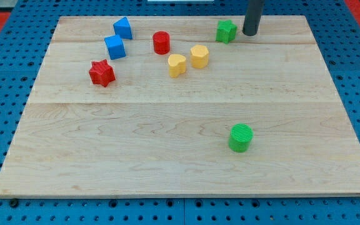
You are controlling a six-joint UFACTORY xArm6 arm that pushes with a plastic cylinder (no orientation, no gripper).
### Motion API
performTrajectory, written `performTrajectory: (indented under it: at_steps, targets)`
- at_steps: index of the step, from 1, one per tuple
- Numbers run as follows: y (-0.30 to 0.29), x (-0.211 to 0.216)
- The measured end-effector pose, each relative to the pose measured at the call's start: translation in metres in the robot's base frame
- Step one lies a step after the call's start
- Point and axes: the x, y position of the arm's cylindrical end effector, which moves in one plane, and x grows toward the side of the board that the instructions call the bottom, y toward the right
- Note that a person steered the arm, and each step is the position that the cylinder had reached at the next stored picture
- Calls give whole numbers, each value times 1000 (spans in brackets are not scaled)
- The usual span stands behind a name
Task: Move the green circle towards the yellow hexagon
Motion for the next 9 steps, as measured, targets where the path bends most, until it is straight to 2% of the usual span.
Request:
performTrajectory:
  at_steps: [1, 2, 3, 4, 5, 6, 7, 8, 9]
  targets:
    - [-48, -5]
    - [-51, -5]
    - [-19, 19]
    - [104, 122]
    - [113, 248]
    - [54, 333]
    - [-9, 308]
    - [-16, 280]
    - [-17, 321]
